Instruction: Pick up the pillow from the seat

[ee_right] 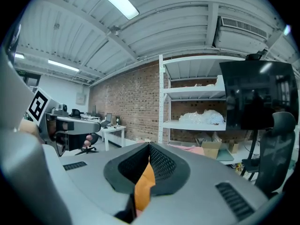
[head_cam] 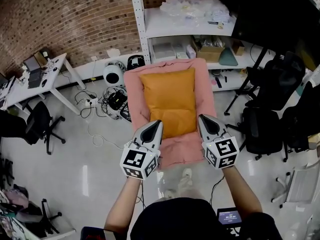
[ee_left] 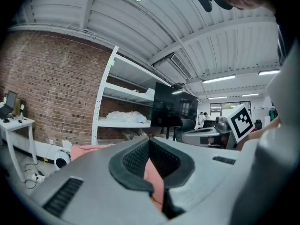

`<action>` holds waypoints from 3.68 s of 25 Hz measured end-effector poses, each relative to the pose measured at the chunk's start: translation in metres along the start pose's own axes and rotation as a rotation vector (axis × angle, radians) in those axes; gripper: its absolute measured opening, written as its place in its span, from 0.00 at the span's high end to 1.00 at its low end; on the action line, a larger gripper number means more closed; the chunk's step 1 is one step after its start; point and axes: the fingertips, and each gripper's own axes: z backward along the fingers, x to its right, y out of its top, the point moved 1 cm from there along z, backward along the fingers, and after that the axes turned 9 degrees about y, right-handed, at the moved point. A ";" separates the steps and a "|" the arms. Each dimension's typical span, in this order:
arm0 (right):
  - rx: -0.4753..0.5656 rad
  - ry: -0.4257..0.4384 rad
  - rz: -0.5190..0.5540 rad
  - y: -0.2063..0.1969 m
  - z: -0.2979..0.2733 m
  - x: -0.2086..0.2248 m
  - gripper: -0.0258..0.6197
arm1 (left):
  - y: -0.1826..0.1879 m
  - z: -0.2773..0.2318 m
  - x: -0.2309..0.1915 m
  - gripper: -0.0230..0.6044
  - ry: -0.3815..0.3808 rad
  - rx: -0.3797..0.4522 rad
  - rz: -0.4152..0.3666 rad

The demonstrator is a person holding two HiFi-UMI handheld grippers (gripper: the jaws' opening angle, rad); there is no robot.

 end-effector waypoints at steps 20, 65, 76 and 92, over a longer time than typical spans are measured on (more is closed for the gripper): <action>-0.068 0.132 -0.057 -0.030 -0.054 0.105 0.93 | -0.020 -0.107 0.005 0.96 0.058 -0.028 0.095; -0.234 0.139 -0.244 -0.118 -0.211 0.172 0.60 | -0.120 -0.235 -0.120 0.56 0.132 -0.256 0.135; -0.250 0.056 -0.233 -0.148 -0.225 0.187 0.48 | -0.146 -0.251 -0.133 0.44 0.126 -0.288 0.155; -0.318 0.024 -0.340 -0.197 -0.254 0.202 0.23 | -0.180 -0.274 -0.160 0.09 0.194 -0.327 0.145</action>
